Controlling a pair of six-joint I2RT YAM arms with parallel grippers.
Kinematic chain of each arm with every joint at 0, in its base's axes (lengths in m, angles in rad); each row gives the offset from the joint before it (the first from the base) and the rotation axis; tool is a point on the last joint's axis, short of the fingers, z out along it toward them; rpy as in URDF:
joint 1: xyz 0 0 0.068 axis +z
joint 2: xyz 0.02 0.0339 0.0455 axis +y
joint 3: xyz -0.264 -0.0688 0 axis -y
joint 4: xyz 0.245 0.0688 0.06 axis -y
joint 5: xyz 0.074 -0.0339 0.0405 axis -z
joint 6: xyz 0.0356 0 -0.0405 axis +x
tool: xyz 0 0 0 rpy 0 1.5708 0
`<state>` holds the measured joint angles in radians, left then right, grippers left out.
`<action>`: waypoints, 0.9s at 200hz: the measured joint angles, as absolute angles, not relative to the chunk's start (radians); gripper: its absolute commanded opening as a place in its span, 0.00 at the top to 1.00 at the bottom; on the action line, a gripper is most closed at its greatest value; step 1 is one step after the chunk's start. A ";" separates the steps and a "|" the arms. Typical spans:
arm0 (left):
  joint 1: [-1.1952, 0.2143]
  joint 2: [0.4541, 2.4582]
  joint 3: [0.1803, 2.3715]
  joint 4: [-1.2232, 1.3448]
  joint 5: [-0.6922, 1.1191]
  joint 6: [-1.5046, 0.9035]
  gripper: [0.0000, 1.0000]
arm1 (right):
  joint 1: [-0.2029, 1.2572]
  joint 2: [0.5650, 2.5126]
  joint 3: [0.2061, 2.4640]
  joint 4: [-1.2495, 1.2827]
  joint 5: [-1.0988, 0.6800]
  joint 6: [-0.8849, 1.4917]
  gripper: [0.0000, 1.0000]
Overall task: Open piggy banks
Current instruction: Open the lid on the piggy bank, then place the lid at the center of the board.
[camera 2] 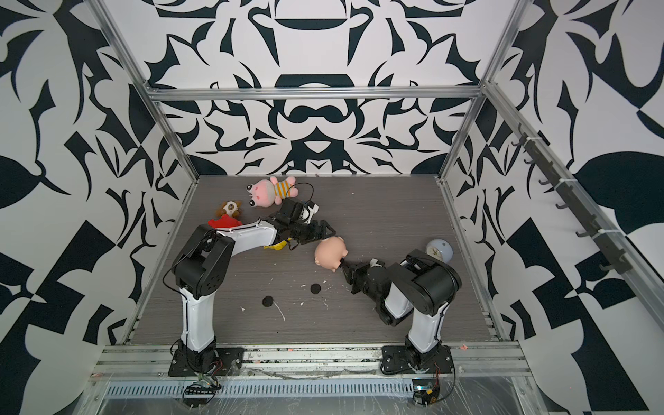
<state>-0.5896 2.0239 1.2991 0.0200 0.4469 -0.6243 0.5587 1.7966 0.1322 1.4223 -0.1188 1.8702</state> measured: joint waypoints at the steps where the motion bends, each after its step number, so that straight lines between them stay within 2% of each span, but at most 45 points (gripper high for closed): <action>1: -0.590 2.024 1.299 0.020 0.447 -0.624 0.10 | 0.558 1.797 0.131 1.422 -0.119 1.870 1.00; 65: -0.590 2.024 1.309 0.009 0.447 -0.620 0.10 | 0.544 1.773 0.094 1.416 -0.121 1.850 1.00; 79: -0.589 2.024 1.312 0.005 0.445 -0.617 0.06 | 0.542 1.761 0.094 1.408 -0.125 1.844 1.00; 82: -0.588 2.024 1.312 0.004 0.444 -0.617 0.00 | 0.542 1.758 0.094 1.405 -0.126 1.843 1.00; 115: -0.578 2.020 1.333 -0.052 0.405 -0.601 0.01 | 0.524 1.684 0.097 1.325 -0.168 1.791 1.00; 135: -0.560 1.991 1.363 -0.113 0.356 -0.579 0.01 | 0.513 1.552 0.127 1.116 -0.215 1.702 1.00; 180: -0.517 1.834 1.439 -0.216 0.222 -0.533 0.01 | 0.505 1.066 0.417 0.237 -0.182 1.290 1.00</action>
<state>-0.5171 1.8343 1.4387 -0.2161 0.2222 -0.5327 0.5049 1.0660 0.4168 0.2375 -0.1822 1.2896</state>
